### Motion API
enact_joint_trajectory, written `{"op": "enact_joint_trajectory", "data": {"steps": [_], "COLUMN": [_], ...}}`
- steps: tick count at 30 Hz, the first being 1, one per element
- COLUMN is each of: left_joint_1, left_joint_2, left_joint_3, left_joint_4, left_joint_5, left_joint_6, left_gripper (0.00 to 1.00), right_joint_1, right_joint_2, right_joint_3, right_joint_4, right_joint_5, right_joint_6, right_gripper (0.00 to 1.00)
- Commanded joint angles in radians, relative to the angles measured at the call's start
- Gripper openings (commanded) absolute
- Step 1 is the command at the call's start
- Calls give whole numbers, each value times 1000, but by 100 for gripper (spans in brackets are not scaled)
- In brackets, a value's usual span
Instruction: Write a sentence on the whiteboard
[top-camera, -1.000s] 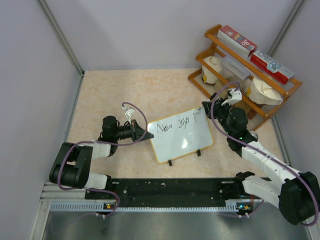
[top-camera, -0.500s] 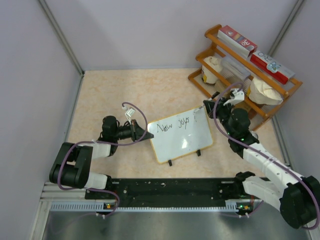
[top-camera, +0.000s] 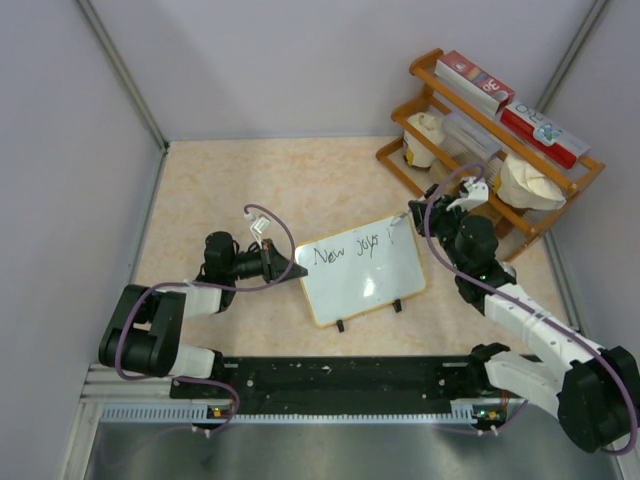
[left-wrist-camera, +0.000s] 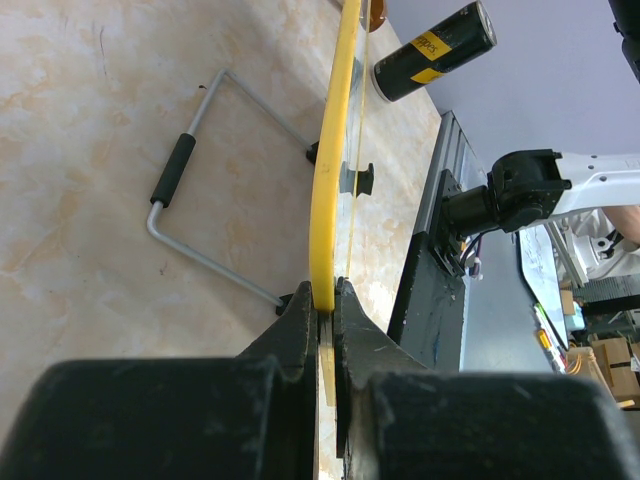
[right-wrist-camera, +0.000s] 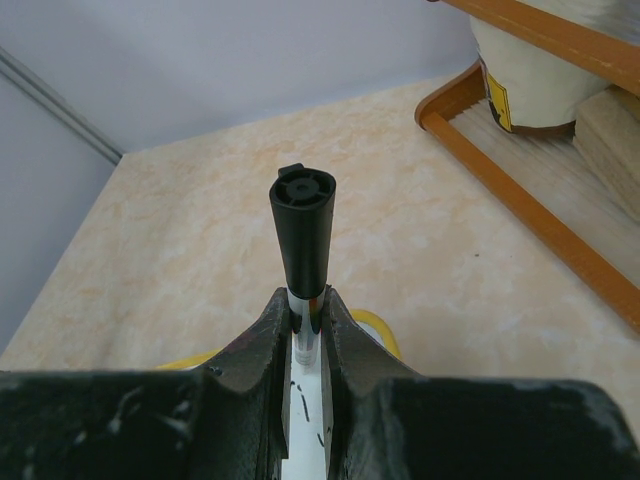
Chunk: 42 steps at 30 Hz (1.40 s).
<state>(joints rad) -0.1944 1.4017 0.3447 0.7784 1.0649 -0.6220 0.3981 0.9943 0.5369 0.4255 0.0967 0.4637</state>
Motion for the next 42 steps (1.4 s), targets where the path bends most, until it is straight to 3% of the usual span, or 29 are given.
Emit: {"op": "enact_joint_trajectory", "data": {"steps": [1, 17, 42], "left_joint_1": [-10, -10, -10], "left_joint_2": [8, 8, 8], "left_joint_3": [4, 2, 2], "left_joint_4": [21, 21, 21], "left_joint_5": [60, 61, 61], "left_joint_6": [38, 38, 38], "left_gripper": [0, 0, 0], "right_joint_1": [-18, -18, -39], "right_joint_2": [7, -45, 27], "right_joint_3": [-6, -75, 28], "right_joint_4": [35, -10, 53], "right_joint_5": [6, -6, 18], "right_joint_6": [-8, -5, 12], "right_gripper": [0, 0, 0]}}
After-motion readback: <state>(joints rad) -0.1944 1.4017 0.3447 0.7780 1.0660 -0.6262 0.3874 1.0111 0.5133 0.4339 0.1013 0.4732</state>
